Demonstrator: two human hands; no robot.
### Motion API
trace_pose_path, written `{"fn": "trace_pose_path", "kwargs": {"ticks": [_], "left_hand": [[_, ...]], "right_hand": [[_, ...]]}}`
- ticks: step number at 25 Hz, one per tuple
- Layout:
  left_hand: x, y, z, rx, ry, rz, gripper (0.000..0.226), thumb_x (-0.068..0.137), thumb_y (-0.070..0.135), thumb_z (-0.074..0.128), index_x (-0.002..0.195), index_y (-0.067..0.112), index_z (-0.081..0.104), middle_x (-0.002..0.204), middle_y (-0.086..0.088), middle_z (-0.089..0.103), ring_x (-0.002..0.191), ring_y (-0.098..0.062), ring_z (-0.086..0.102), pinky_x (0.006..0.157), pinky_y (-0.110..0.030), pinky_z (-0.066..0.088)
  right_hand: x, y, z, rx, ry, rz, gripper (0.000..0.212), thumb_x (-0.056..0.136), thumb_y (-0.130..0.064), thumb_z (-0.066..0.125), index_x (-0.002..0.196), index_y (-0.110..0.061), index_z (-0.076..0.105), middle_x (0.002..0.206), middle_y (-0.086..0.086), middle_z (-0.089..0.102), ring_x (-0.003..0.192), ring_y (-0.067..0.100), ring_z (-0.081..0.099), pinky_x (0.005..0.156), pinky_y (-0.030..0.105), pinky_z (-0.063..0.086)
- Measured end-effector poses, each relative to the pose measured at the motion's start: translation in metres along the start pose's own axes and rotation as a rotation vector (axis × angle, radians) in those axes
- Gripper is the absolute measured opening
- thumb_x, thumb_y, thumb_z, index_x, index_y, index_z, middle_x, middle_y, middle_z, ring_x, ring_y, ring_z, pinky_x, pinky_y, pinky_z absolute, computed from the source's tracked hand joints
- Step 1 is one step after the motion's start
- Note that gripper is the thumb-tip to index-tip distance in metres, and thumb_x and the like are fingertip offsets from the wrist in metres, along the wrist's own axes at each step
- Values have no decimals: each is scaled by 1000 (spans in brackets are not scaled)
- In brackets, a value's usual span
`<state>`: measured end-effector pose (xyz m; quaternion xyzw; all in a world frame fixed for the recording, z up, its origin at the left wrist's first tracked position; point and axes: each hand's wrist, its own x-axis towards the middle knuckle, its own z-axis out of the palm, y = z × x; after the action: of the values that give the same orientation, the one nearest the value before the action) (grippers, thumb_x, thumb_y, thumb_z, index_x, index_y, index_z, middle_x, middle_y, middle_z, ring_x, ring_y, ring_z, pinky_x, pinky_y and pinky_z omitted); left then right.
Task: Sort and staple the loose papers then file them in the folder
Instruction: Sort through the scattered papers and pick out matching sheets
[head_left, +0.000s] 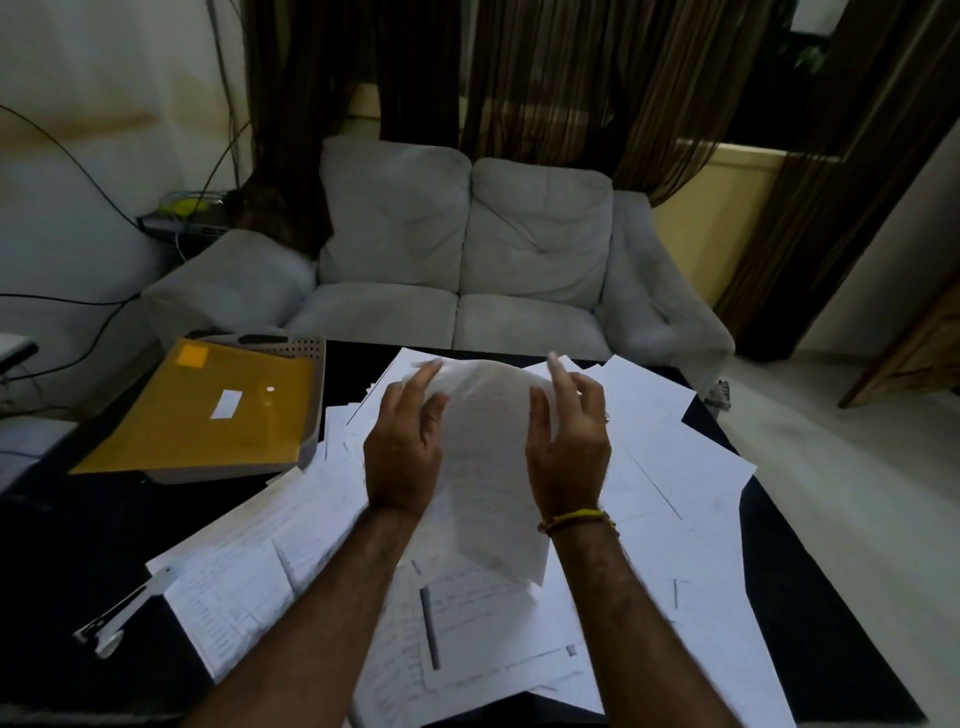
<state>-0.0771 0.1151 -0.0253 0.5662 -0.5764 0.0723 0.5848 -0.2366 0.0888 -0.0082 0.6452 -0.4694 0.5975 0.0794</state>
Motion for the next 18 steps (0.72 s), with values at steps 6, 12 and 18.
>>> {"fn": "trace_pose_path", "kwargs": {"ticks": [6, 12, 18], "left_hand": [[-1, -2, 0, 67, 29, -7, 37, 96, 34, 55, 131, 24, 48, 111, -5, 59, 89, -13, 60, 61, -26, 57], [-7, -2, -1, -141, 93, -277, 57, 91, 38, 64, 137, 21, 34, 125, -2, 57, 106, -10, 59, 72, -16, 53], [-13, 9, 10, -96, 207, -423, 42, 89, 46, 61, 117, 15, 55, 110, 2, 64, 95, -8, 60, 68, -7, 45]], "right_hand": [[-8, 3, 4, 93, 36, -8, 23, 91, -11, 64, 111, -2, 67, 105, 13, 62, 100, 15, 56, 91, 9, 42], [-21, -1, 8, 419, -130, 594, 73, 76, -31, 82, 136, -16, 43, 107, -5, 62, 93, 7, 64, 74, 12, 53], [-36, -3, 21, 260, -166, 454, 42, 76, -42, 78, 87, -2, 73, 80, 7, 72, 69, 18, 68, 64, 30, 59]]}}
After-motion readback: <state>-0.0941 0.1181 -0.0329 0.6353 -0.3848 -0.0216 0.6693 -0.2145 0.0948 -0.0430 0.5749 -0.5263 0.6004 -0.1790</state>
